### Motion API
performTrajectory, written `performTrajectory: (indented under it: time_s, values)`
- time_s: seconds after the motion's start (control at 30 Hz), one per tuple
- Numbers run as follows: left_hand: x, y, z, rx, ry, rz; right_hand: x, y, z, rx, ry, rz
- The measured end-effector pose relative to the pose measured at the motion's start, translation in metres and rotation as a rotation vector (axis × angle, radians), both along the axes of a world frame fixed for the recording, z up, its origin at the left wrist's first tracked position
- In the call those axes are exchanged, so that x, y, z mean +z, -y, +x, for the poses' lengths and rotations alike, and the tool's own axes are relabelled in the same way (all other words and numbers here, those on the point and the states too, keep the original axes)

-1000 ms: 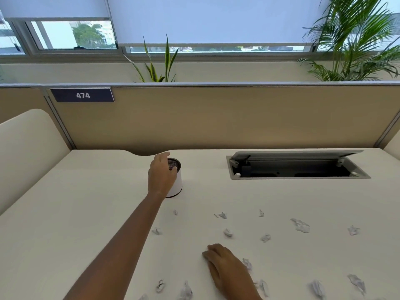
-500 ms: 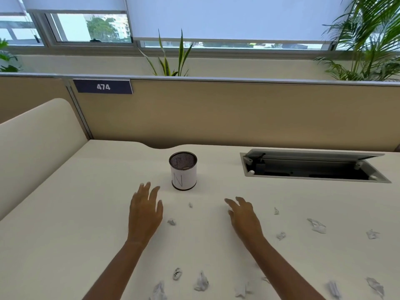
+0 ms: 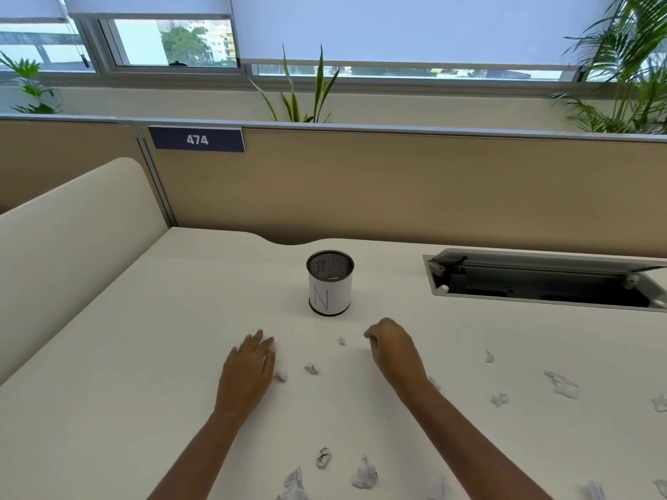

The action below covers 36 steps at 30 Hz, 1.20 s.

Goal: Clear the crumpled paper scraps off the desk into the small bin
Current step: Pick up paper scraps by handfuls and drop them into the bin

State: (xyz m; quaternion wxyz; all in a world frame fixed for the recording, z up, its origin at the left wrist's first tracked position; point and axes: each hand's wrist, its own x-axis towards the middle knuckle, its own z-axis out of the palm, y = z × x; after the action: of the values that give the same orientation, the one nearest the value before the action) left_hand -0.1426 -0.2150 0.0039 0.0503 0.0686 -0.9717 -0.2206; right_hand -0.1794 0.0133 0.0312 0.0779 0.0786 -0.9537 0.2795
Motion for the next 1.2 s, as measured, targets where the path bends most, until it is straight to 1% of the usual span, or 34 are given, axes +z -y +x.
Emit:
performTrajectory:
  time_s: [0.1,0.2,0.27,0.33,0.47,0.53,0.63,0.7,0.73,0.8,0.9,0.97,1.03,1.1,1.2]
  values:
    - [0.000,-0.003,-0.003,-0.006,0.025,0.013,0.029,0.019,-0.018,0.038,-0.108,-0.057]
    - [0.000,-0.002,-0.006,-0.007,0.013,0.047,0.057,0.035,-0.044,0.061,-0.207,-0.064]
    - [0.000,0.000,-0.007,-0.013,0.000,0.063,0.069,0.046,-0.061,0.074,-0.240,-0.038]
    - [0.000,0.004,-0.006,-0.040,0.000,0.127,0.078,0.055,-0.076,0.073,-0.249,-0.027]
    - [-0.001,0.022,0.001,-0.070,0.034,0.415,0.076,0.065,-0.095,0.102,-0.167,-0.014]
    - [-0.004,0.029,0.005,-0.042,-0.012,0.511,0.072,0.066,-0.094,0.120,-0.166,-0.005]
    - [-0.008,0.032,0.011,0.023,-0.125,0.542,0.065,0.062,-0.074,0.100,-0.297,-0.083]
    - [-0.011,0.032,0.011,0.052,-0.162,0.547,0.054,0.057,-0.054,0.069,-0.414,-0.136]
    - [-0.011,0.033,0.011,0.064,-0.173,0.561,0.045,0.055,-0.045,0.057,-0.435,-0.152]
    - [-0.011,0.034,0.010,0.105,-0.216,0.616,0.022,0.049,-0.029,0.037,-0.388,-0.172]
    - [-0.008,0.034,0.011,0.200,-0.269,0.701,-0.011,0.044,-0.012,0.037,-0.163,-0.147]
    - [-0.006,0.033,0.012,0.218,-0.268,0.706,-0.025,0.043,-0.004,0.084,0.011,-0.086]
    - [-0.006,0.033,0.013,0.195,-0.249,0.661,-0.032,0.044,0.005,0.142,0.117,-0.040]
    - [-0.008,0.032,0.014,0.160,-0.222,0.611,-0.034,0.044,0.013,0.185,0.125,0.035]
    - [-0.011,0.031,0.017,0.098,-0.157,0.557,-0.030,0.045,0.016,0.212,0.022,0.207]
